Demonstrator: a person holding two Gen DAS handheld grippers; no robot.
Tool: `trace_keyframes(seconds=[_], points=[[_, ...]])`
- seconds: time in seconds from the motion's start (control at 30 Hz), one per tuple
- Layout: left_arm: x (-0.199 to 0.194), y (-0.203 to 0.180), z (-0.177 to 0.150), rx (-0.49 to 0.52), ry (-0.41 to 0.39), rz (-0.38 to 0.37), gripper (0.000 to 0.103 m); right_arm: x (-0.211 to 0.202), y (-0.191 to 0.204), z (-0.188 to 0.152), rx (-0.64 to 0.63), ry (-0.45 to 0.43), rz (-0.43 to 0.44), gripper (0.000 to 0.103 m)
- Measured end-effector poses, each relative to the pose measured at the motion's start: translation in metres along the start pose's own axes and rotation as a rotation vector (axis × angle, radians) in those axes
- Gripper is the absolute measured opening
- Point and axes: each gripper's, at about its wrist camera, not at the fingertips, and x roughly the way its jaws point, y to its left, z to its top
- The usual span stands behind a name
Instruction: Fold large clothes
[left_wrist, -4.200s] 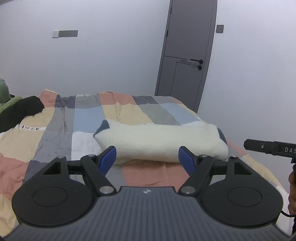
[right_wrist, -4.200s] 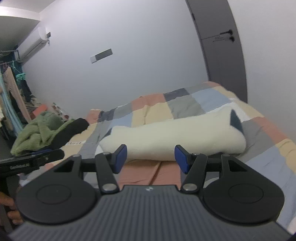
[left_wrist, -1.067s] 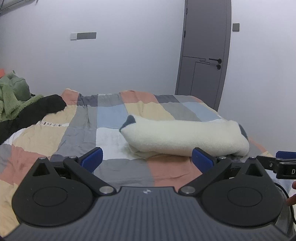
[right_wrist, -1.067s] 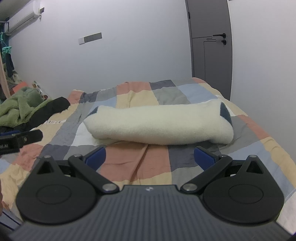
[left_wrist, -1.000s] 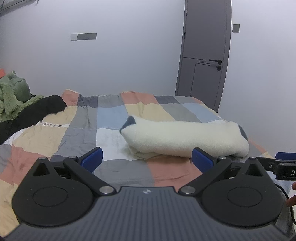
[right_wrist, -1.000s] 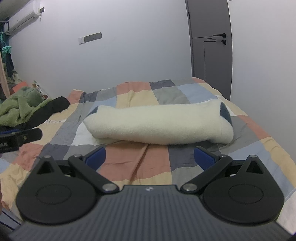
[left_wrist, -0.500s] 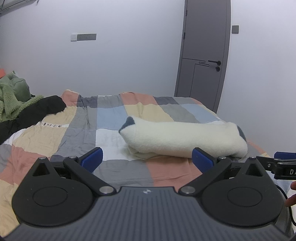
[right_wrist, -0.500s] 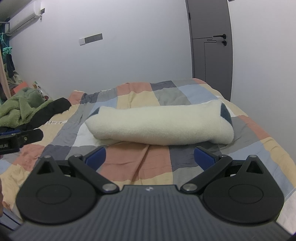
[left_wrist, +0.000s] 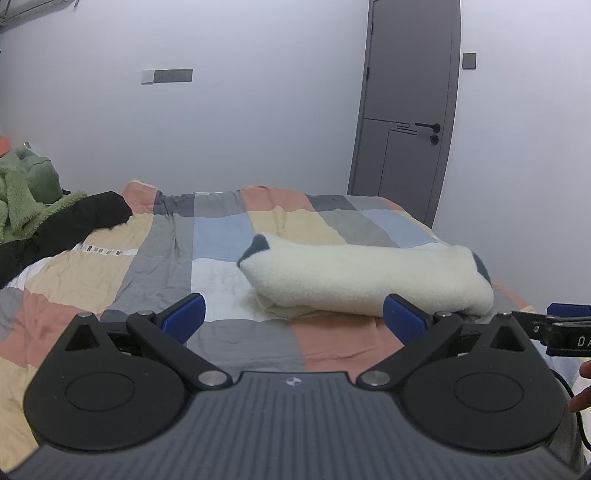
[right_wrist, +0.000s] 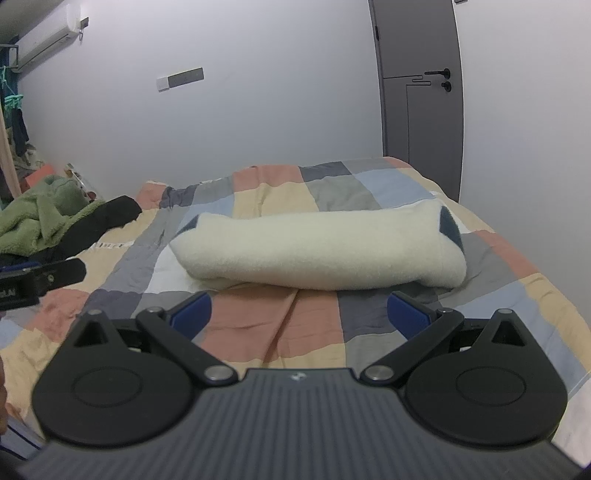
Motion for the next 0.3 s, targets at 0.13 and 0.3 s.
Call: trace_keyframes(seconds=[0.13, 0.3], points=[[-0.0005, 0.0003, -0.0003, -0.002, 0.001, -0.002, 0.103, 0.0003, -0.0011, 0.0006, -0.003, 0.005, 0.000, 0.103], [-0.0011, 0.0007, 0.0000, 0.001, -0.002, -0.002, 0.103, -0.0002, -0.0004, 0.0000, -0.002, 0.005, 0.000, 0.103]])
